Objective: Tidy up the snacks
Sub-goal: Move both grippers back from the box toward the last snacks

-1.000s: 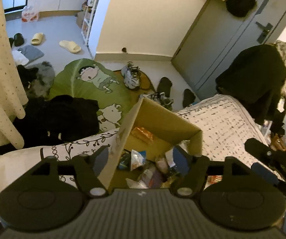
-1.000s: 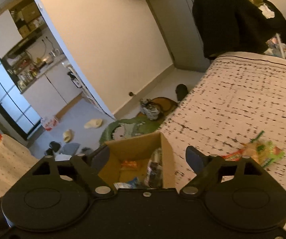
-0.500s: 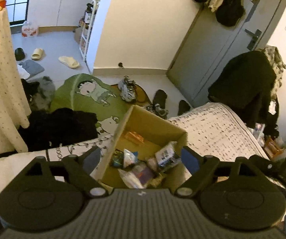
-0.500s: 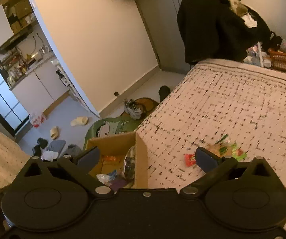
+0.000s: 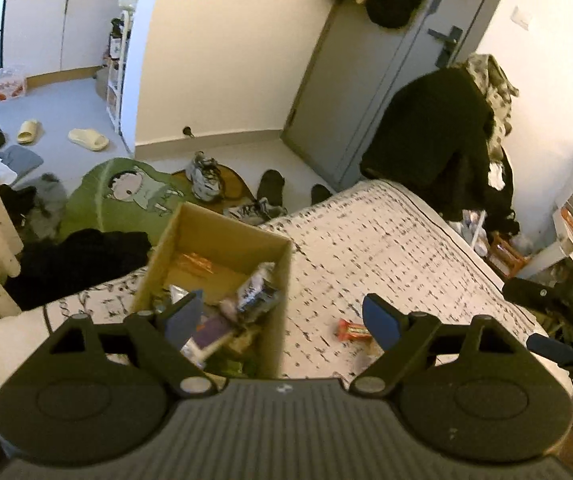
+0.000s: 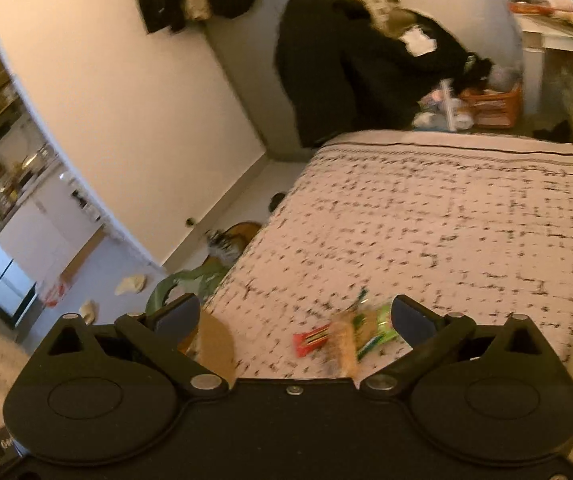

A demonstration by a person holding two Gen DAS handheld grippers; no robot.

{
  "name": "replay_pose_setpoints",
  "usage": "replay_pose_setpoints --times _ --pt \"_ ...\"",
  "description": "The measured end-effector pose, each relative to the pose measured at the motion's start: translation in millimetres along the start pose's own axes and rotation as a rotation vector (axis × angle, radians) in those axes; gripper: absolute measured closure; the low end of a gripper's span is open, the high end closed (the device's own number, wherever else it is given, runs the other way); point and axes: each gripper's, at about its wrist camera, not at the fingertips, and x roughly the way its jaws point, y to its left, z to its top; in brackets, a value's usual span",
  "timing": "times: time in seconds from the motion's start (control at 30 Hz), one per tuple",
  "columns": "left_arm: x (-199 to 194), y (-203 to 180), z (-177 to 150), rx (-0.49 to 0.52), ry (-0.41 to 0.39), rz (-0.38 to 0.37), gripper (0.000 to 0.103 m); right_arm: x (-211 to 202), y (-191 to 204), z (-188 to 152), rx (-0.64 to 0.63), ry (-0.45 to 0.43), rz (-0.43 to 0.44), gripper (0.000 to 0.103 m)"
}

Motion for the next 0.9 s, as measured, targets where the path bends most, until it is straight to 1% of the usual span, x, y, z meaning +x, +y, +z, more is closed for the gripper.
replay_pose_setpoints --times 0.1,0.23,0.3,0.43,0.57,0.73,0.77,0.8,0.83,0.9 --pt "4.7 -11.2 -3.9 0.002 0.015 -0.012 0.017 -0.2 -11.2 2.0 0.025 0.002 0.015 0.000" --pt "10.6 -27.6 -9.4 0.011 0.030 -0.019 0.017 3.4 -26.3 3.1 0.053 0.002 -0.009 0.000" --pt "14.4 -37.1 -11.7 0.016 0.037 -0.032 0.017 10.6 -35.7 3.2 0.082 0.027 -0.014 0.000" --pt "22.0 -59.1 -17.1 0.067 0.031 -0.046 0.017 21.7 -49.0 -0.1 0.095 0.053 -0.036 0.000" --pt "37.9 -72.2 -21.6 0.061 0.053 -0.048 0.017 31.4 -61.5 0.2 0.112 0.066 -0.052 0.000" --pt "62.7 -85.9 -23.5 0.056 0.080 -0.039 0.019 56.3 -77.1 0.2 0.147 0.110 -0.079 0.002" --pt "68.3 -88.9 -23.8 0.051 0.091 -0.042 0.020 63.4 -80.4 -0.4 0.157 0.125 -0.085 0.005" --pt "73.6 -92.0 -24.1 0.044 0.099 -0.048 0.020 69.8 -83.5 -1.2 0.168 0.138 -0.088 0.011" --pt "78.7 -94.7 -24.4 0.037 0.104 -0.053 0.021 75.1 -86.3 -2.2 0.178 0.150 -0.090 0.013" --pt "90.0 -102.0 -25.9 0.031 0.110 -0.055 0.022 85.8 -92.4 -4.4 0.203 0.171 -0.098 0.024"
